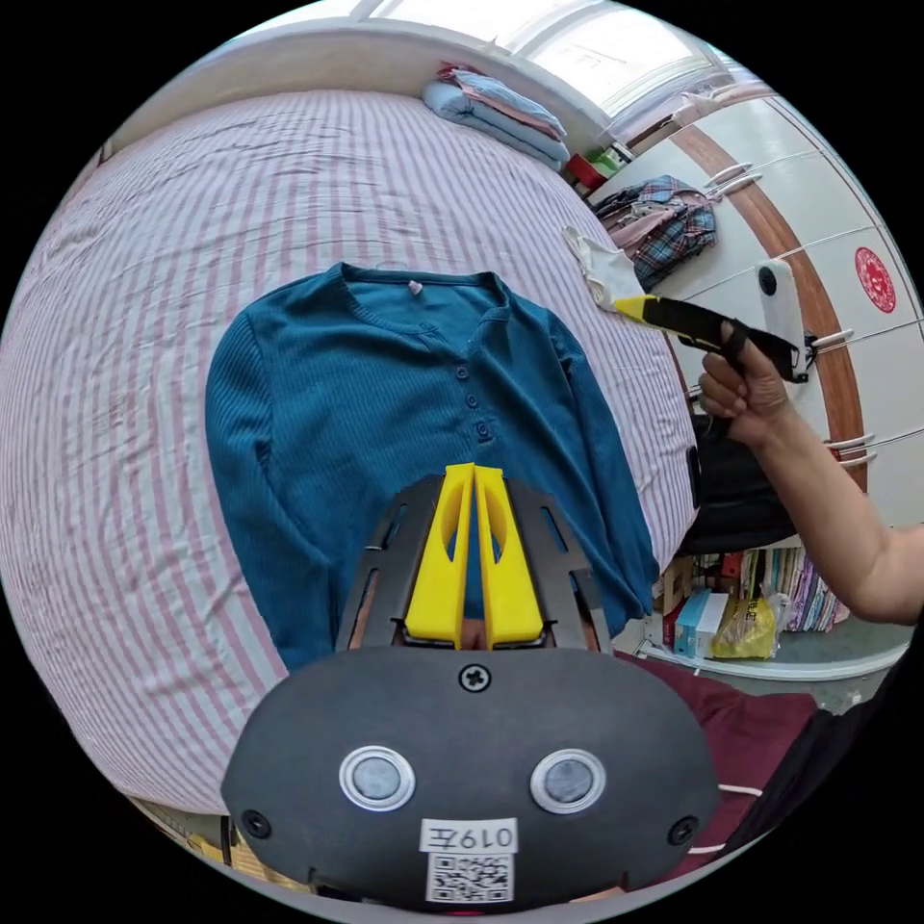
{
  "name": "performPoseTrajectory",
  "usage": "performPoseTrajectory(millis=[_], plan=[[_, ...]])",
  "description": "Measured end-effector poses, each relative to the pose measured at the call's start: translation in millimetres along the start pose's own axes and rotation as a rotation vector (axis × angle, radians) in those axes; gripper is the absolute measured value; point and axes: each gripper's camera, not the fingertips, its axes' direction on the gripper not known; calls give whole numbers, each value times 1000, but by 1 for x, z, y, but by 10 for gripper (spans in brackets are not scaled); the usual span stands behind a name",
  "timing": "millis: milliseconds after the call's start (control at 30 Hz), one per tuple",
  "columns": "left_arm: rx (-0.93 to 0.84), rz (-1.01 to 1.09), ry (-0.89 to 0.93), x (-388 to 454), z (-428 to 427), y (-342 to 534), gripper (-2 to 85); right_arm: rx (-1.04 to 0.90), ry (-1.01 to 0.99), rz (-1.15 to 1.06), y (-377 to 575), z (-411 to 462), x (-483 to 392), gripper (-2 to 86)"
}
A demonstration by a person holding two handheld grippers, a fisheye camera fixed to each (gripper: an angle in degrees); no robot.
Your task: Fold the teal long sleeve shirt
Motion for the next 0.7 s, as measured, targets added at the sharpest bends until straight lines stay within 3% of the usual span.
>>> performPoseTrajectory(millis=[367,467,700], plan=[[-15,0,35,21,114,-60,8,-524,-34,-411,-191,120,11,53],[-38,32,11,27,137,-68,8,-706,-83,-427,-222,155,13,77],[-79,43,-10,34,179,-71,8,-904,-127,-343,-262,197,26,91]])
